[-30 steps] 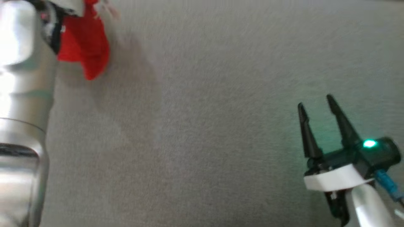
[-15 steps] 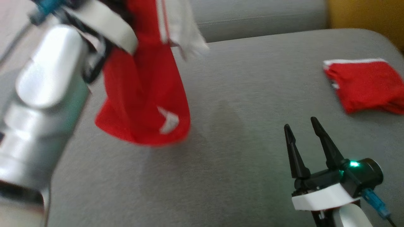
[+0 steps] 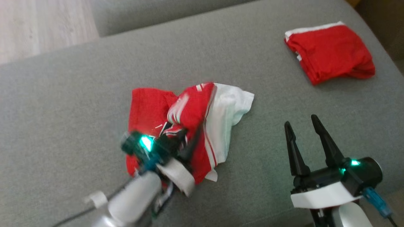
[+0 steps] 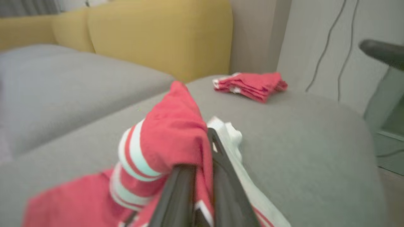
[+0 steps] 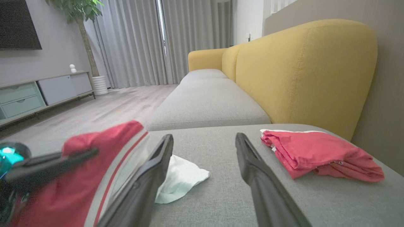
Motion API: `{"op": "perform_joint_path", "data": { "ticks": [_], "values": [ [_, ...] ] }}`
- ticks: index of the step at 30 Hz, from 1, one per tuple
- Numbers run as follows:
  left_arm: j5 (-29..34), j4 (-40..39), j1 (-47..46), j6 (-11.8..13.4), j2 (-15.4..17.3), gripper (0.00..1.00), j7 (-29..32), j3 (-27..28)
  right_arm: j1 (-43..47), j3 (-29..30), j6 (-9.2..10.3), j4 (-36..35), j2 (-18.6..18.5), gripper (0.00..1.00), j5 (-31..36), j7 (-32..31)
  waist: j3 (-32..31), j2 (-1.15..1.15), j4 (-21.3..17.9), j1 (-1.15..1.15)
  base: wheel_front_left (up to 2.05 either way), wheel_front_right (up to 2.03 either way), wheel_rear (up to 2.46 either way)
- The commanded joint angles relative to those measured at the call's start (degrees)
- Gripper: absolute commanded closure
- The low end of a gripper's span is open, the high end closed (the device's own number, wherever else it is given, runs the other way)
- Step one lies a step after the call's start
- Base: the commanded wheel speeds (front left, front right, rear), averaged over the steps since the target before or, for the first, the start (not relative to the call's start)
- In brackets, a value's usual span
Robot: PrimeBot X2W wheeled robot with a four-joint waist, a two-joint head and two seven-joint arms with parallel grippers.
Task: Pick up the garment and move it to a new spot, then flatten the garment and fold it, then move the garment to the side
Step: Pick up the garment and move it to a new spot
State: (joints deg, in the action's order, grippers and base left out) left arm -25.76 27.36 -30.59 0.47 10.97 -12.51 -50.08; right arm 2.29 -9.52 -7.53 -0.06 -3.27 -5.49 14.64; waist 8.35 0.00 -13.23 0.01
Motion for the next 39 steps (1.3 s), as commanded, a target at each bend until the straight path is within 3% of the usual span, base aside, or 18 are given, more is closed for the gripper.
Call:
{"op": "perform_joint_path", "data": {
  "ticks": [1, 2, 3, 4, 11, 19, 25, 31, 39],
  "values": [
    [0.57, 0.45, -1.37, -0.40, -1.08, 0.66, -1.38, 1.03, -2.51, -0.94, 0.04, -1.47, 0.13, 0.00, -0.44, 0.35, 1.91, 0.00, 0.03, -0.01, 0.00, 0.00, 0.00],
    [0.62, 1.59, -0.61, -0.43, -2.12, 0.53, -1.81, 0.89, -2.61, -0.94, 0.04, -1.20, 0.16, 0.00, -0.67, 0.36, 2.00, 0.00, 0.43, -0.01, 0.00, 0.00, 0.00],
    [0.80, 2.49, 0.05, -0.34, -3.07, 0.11, -2.11, 0.82, -2.67, -0.85, 0.04, -0.87, 0.18, 0.00, -0.99, 0.36, 1.87, 0.00, 1.00, -0.01, 0.00, 0.00, 0.00],
    [0.89, 3.17, 0.69, -0.20, -3.88, 0.00, -2.28, 0.95, -2.65, -0.66, 0.04, -0.40, 0.20, 0.00, -1.28, 0.36, 1.57, 0.00, 1.65, -0.01, 0.00, 0.00, 0.00],
    [4.16, -2.56, 5.47, 2.81, -5.68, 0.00, -2.47, 6.20, -1.49, 0.58, 0.04, 3.42, 0.24, 0.00, -1.52, 0.36, -2.96, 0.00, 6.90, -0.01, 0.00, 0.00, 0.00],
    [8.79, -13.56, 17.14, 8.38, -3.13, 0.00, -2.48, 16.32, 1.04, 3.78, 0.04, 6.72, 0.30, 0.00, -1.41, 0.36, -9.49, 0.00, 14.15, -0.01, 0.00, 0.00, 0.00],
    [11.09, -20.77, 24.57, 10.53, -1.72, 0.00, -2.48, 23.88, 2.55, 5.86, 0.04, 7.26, 0.35, 0.00, -1.51, 0.36, -11.22, 0.00, 17.90, -0.01, 0.00, 0.00, 0.00],
    [12.96, -24.56, 32.67, 9.62, -1.45, 0.00, -2.49, 29.81, 5.12, 7.27, 0.04, 7.11, 0.38, 0.00, -2.05, 0.36, -11.65, 0.00, 19.48, -0.01, 0.00, 0.00, 0.00],
    [15.25, -24.45, 34.94, 7.39, -3.84, 0.00, -2.49, 33.04, 5.44, 7.89, 0.04, 6.11, 0.38, 0.00, -3.28, 0.36, -11.50, 0.00, 19.91, -0.01, 0.00, 0.00, 0.00]
  ]
}}
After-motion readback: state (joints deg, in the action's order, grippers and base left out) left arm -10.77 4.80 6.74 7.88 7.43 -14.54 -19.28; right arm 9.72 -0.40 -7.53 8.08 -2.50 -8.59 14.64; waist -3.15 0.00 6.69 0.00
